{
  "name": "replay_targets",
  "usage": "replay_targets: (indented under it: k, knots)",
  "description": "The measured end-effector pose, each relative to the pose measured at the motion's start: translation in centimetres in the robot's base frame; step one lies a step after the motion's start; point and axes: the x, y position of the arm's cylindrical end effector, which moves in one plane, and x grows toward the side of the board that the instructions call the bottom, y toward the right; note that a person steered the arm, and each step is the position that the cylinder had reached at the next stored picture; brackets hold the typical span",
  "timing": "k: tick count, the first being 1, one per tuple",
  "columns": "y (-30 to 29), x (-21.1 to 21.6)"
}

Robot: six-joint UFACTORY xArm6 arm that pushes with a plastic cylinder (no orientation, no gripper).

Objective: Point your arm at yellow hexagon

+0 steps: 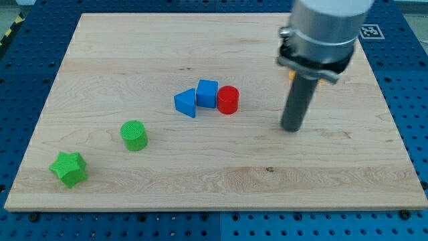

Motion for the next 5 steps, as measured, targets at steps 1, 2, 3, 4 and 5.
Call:
replay_targets:
  k: [1, 2, 3, 4, 5]
  knots:
    - [5.0, -3.2]
    - [8.2, -4.5]
    - [7.9, -7.0]
    - [7.2, -9.2]
    - [7.2, -9.4]
